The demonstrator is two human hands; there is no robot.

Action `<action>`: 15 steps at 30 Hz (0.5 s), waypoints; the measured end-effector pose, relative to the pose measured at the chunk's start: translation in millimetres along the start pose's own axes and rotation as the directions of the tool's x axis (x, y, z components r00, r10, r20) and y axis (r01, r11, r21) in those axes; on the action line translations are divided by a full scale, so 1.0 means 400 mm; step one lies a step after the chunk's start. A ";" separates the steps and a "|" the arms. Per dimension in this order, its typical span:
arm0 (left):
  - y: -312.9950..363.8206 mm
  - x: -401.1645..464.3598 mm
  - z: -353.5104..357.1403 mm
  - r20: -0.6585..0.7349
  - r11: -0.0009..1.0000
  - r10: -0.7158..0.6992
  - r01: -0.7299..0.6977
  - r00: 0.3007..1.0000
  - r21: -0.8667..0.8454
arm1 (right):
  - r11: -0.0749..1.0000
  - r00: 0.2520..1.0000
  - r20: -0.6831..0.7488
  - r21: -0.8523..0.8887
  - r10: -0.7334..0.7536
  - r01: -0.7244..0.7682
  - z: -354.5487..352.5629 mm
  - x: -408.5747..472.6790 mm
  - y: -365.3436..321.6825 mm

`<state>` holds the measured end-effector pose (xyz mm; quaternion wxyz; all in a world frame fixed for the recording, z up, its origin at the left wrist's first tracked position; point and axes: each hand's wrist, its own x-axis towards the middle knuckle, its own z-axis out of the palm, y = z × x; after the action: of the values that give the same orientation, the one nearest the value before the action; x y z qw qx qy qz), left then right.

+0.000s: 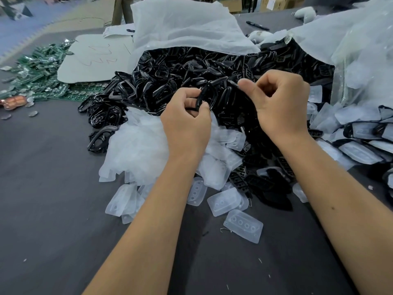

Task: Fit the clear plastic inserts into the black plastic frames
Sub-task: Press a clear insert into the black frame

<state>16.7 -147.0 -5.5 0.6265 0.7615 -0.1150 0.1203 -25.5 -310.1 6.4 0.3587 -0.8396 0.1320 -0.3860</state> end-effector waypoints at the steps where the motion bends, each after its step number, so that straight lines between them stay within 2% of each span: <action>1: 0.000 0.000 0.000 -0.001 1.000 0.001 -0.001 1.000 0.004 | 0.997 0.999 0.012 0.066 0.032 -0.033 0.002 0.003 -0.009; 3: 0.000 0.001 0.001 -0.004 1.000 0.006 -0.006 1.000 0.002 | 0.945 0.989 0.085 0.298 0.118 -0.138 0.008 0.003 -0.038; 5: -0.003 0.001 0.001 -0.012 1.000 0.014 -0.014 1.000 0.008 | 0.811 0.960 0.207 0.518 0.191 -0.273 0.017 -0.002 -0.059; 6: -0.004 0.002 0.001 -0.018 1.000 0.020 -0.020 1.000 0.017 | 0.753 0.942 0.274 0.574 0.195 -0.323 0.022 -0.007 -0.065; 8: -0.007 0.002 0.003 -0.027 0.999 0.027 -0.026 0.999 0.038 | 0.694 0.902 0.408 0.609 0.141 -0.384 0.032 -0.019 -0.073; 10: -0.009 0.004 0.004 -0.036 0.998 0.029 -0.027 0.999 0.053 | 0.692 0.859 0.504 0.591 0.084 -0.414 0.042 -0.028 -0.074; 13: -0.010 0.006 0.005 -0.065 0.996 0.040 -0.035 0.997 0.081 | 0.698 0.810 0.571 0.525 0.136 -0.487 0.055 -0.034 -0.064; 15: -0.011 0.007 0.004 -0.083 0.994 0.053 -0.045 0.995 0.095 | 0.604 0.780 0.601 0.560 0.176 -0.567 0.062 -0.037 -0.059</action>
<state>20.8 -147.9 -9.0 0.5916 0.7809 -0.1009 0.1733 -18.2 -273.7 3.6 0.7516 -0.6506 0.0546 -0.0944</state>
